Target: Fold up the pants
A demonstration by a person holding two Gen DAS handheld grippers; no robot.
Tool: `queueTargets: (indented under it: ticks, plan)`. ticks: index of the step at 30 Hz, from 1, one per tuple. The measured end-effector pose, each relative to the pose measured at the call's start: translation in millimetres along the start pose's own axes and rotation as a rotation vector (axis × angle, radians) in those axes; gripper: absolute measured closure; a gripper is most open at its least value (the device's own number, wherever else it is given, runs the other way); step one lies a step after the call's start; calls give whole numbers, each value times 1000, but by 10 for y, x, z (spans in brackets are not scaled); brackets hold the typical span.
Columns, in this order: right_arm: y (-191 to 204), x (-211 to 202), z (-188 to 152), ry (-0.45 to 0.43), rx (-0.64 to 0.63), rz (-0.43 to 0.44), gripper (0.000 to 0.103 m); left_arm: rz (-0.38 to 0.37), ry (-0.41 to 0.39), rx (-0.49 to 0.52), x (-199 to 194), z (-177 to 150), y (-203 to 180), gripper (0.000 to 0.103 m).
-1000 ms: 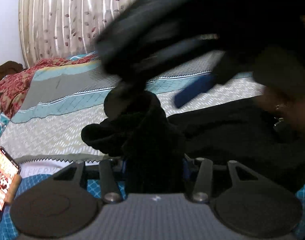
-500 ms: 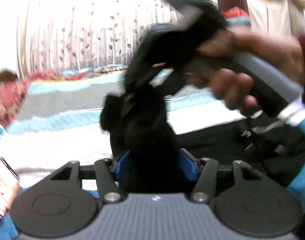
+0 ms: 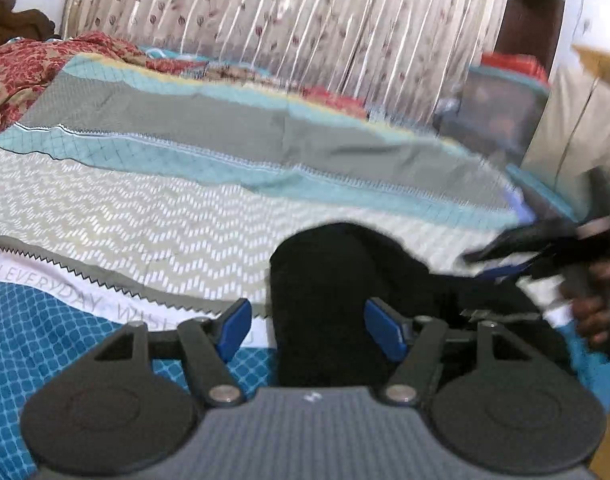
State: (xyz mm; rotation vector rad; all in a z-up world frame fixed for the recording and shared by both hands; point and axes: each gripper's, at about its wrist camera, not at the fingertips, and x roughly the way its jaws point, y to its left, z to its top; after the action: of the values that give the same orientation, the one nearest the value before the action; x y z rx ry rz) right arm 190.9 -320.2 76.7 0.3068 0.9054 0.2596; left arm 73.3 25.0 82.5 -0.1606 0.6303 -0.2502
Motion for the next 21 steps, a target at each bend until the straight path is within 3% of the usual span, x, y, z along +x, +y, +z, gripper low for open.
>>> queueTargets:
  ticks: [3, 4, 9, 10, 11, 13, 15, 16, 17, 19, 21]
  plan:
    - [-98, -359, -113, -94, 23, 45, 42, 29, 93, -11, 189, -31, -52, 34]
    - [-132, -445, -164, -112, 27, 58, 42, 33, 140, -37, 271, -41, -52, 28]
    - [-100, -488, -494, -77, 28, 152, 41, 16, 299, -228, 527, -193, 135, 26]
    - [-15, -425, -579, -63, 5, 154, 42, 10, 324, -257, 596, -217, 175, 35]
    - [79, -336, -654, -48, -21, 151, 42, 3, 343, -270, 635, -236, 186, 58]
    - [225, -138, -748, -20, -53, 128, 43, -15, 373, -281, 669, -238, 189, 84]
    - [287, 83, -806, 12, -49, 122, 63, 3, 369, -271, 614, -176, 173, 91]
    - [282, 141, -804, 44, -3, 147, 86, 11, 359, -254, 525, -121, 152, 91]
    - [270, 172, -833, 73, 71, 179, 87, 14, 335, -233, 422, -62, 129, 91]
    - [322, 28, -865, 50, 85, 205, 90, 24, 288, -159, 211, 12, 80, 91]
    - [308, -117, -922, 30, 93, 200, 90, 38, 311, -128, 179, -19, 79, 91]
